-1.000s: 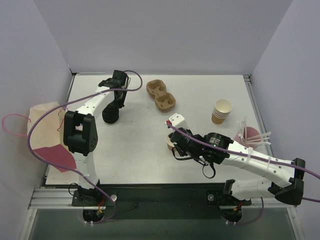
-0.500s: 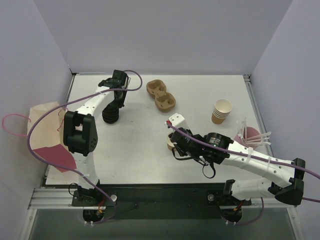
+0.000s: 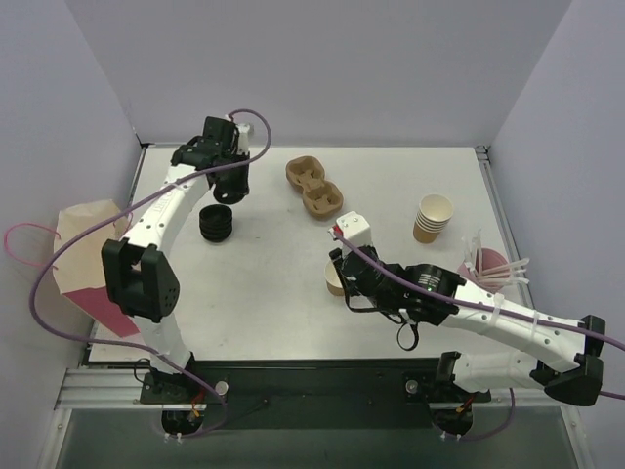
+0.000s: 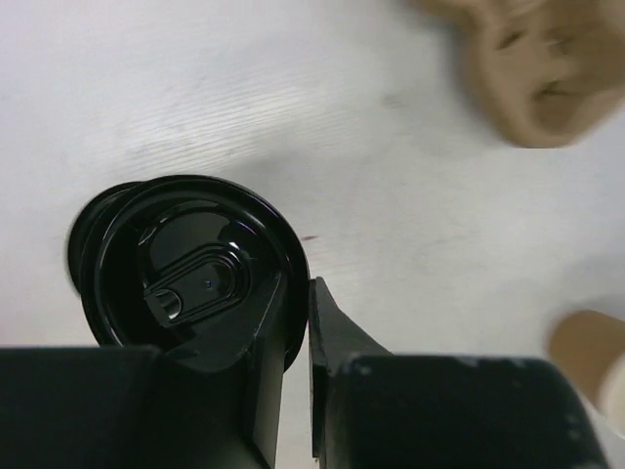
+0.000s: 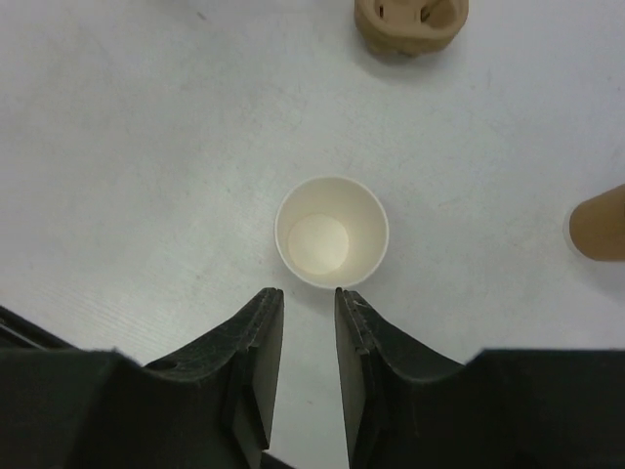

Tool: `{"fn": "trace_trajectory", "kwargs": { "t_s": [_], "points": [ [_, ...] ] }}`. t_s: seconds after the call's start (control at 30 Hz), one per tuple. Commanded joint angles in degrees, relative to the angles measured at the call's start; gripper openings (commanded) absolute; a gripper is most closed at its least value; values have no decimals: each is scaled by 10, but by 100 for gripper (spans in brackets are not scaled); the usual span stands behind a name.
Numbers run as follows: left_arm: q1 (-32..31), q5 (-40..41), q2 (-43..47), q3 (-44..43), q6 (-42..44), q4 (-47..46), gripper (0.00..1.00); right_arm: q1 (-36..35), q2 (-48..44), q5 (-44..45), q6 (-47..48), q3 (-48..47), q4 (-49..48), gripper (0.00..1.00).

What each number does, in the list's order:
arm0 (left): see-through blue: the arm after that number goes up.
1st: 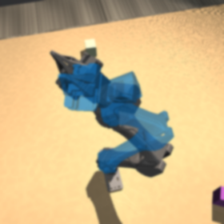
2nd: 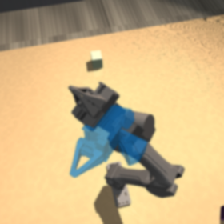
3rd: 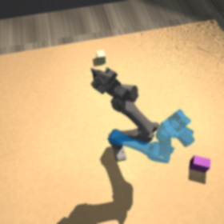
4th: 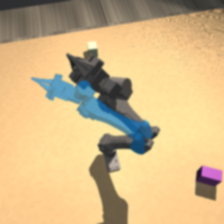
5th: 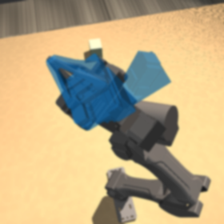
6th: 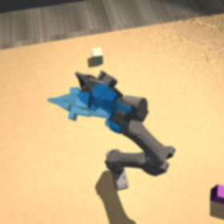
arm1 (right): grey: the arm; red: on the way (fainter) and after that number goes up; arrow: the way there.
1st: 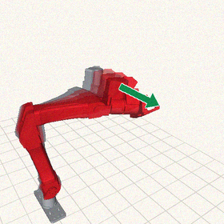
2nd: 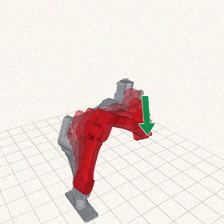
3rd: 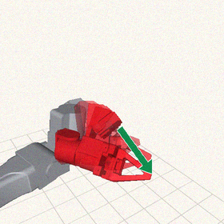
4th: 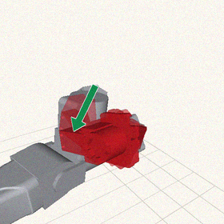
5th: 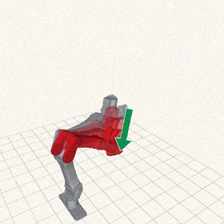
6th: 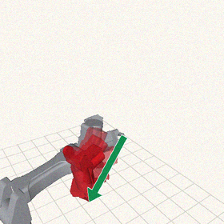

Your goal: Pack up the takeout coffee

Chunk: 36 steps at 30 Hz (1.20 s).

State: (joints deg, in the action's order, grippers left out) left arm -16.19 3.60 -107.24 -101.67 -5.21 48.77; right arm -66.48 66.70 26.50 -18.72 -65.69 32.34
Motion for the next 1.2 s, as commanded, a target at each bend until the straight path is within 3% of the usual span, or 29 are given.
{"fn": "trace_trajectory", "kwargs": {
  "t_s": [0.0, 0.03, 0.1, 0.17, 0.2, 0.23, 0.27, 0.33, 0.5, 0.7, 0.93, 1.17],
  "points": [
    [16, -280, 118, 21, -117, -83, 14, 12, -91, 47, 26, 65, -218, 31],
    [17, -353, 151, 38, -140, -144, 14, 21, -106, 26, 34, 107, -302, 31],
    [17, -410, 183, 101, -208, -209, 15, 42, -143, -45, 19, 136, -368, 35],
    [18, -513, 226, 177, -271, -335, 15, 82, -162, -99, -9, 171, -443, 36],
    [18, -541, 240, 209, -347, -392, 15, 94, -176, -143, -17, 181, -467, 36],
    [17, -560, 266, 239, -393, -516, 15, 102, -182, -148, -21, 192, -510, 36],
    [16, -590, 277, 297, -486, -580, 15, 107, -192, -147, -23, 209, -527, 36],
    [12, -608, 300, 340, -563, -747, 15, 108, -198, -162, -16, 221, -569, 36],
    [-7, -627, 325, 421, -725, -971, 15, 114, -191, -185, -36, 226, -615, 37],
    [-45, -619, 341, 451, -786, -1080, 15, 129, -184, -189, -104, 232, -659, 38],
    [-72, -600, 344, 476, -817, -1194, 15, 142, -184, -181, -285, 258, -742, 39],
    [-84, -583, 324, 483, -864, -1287, 15, 144, -162, -212, -307, 242, -778, 40]
  ]
}}
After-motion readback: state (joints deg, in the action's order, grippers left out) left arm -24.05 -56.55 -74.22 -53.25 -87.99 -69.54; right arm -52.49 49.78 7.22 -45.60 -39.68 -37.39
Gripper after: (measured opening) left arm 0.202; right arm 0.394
